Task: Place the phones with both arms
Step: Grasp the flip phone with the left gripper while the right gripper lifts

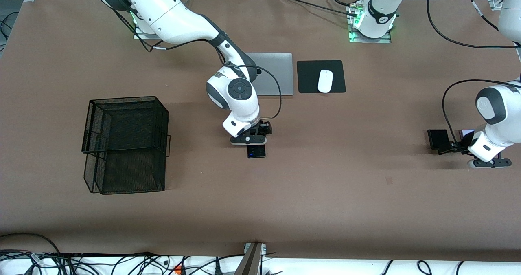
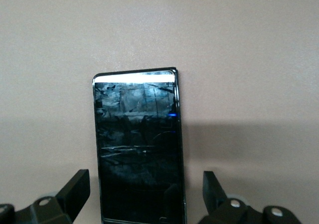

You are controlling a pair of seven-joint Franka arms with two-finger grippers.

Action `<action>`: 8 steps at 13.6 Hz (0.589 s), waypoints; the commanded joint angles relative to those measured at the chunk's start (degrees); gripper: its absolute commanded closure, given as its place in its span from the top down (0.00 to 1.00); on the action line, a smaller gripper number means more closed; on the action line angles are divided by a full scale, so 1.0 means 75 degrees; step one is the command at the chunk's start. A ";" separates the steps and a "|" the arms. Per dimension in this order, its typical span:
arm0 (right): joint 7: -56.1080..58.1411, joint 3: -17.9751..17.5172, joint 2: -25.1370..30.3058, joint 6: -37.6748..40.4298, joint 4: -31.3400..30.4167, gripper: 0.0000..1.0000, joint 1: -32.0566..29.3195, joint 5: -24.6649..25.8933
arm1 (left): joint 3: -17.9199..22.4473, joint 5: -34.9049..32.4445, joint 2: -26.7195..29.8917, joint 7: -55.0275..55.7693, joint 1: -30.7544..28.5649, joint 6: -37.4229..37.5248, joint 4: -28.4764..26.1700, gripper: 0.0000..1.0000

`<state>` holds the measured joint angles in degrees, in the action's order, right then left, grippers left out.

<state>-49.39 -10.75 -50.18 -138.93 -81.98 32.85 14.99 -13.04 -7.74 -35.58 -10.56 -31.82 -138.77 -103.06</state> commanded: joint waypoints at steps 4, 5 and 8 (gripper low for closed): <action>-0.0329 0.0319 -0.0352 -0.0354 0.0220 1.00 0.0342 0.0193 | -0.0101 0.0177 0.0397 0.0693 -0.0198 -0.0984 -0.1223 1.00; -0.0341 0.0413 -0.0364 -0.0355 0.0220 1.00 0.0435 0.0193 | -0.0101 0.0165 0.0397 0.0669 -0.0222 -0.0985 -0.1247 1.00; -0.0376 0.0507 -0.0399 -0.0366 0.0220 0.94 0.0506 0.0181 | -0.0089 0.0060 0.0408 0.0599 -0.0222 -0.0904 -0.1306 1.00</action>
<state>-50.37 -7.80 -52.12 -141.23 -81.63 35.71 15.06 -13.32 -7.65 -35.06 -5.56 -32.89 -145.64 -110.25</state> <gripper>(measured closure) 0.000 0.000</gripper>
